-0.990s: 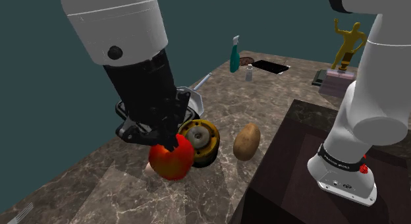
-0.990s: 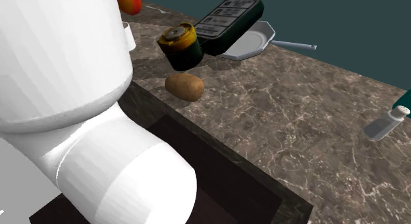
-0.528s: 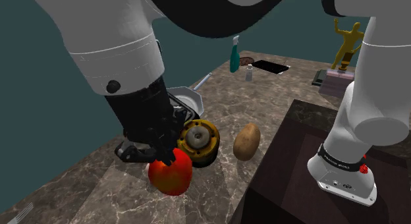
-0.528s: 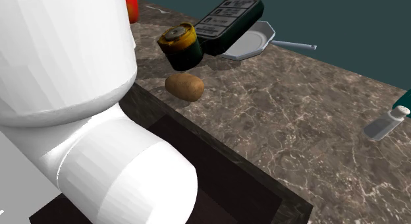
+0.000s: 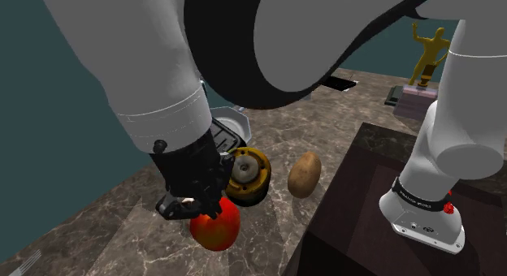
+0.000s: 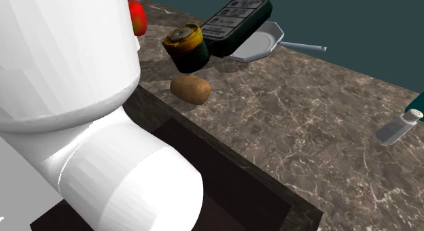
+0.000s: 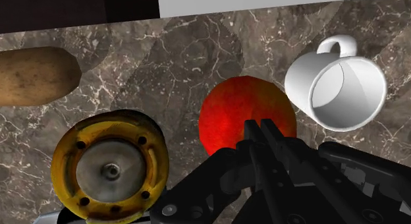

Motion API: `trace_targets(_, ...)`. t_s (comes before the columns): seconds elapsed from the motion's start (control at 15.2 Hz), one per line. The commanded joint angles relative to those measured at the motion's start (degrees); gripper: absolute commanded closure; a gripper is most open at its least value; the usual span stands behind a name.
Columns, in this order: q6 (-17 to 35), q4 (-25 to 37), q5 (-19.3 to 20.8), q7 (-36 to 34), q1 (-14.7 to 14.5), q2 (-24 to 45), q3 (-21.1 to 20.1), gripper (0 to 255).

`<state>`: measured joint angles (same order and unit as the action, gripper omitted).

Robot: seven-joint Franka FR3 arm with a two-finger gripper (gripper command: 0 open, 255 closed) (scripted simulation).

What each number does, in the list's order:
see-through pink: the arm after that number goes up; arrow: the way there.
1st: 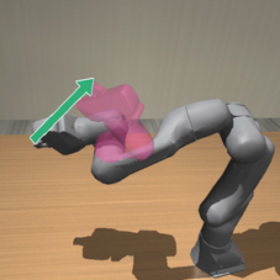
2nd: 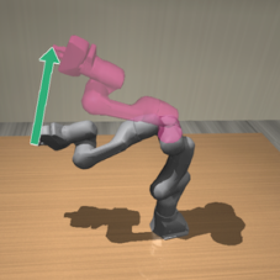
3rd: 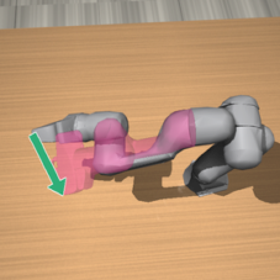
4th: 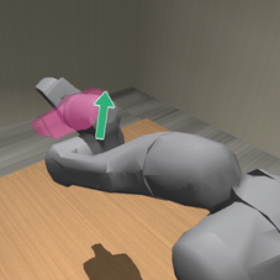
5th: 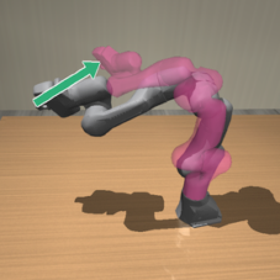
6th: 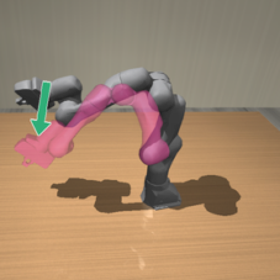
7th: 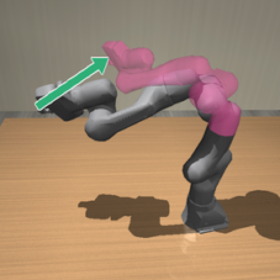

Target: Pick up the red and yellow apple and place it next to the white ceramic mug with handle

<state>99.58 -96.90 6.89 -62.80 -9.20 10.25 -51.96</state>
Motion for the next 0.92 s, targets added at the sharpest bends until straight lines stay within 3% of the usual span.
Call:
trace_targets(0.0,1.5,-1.3,0.3,-0.2,0.0,0.3,0.1,255)
trace_targets(0.86,10.9,-9.2,2.6,-1.6,-0.5,2.7,0.9,255)
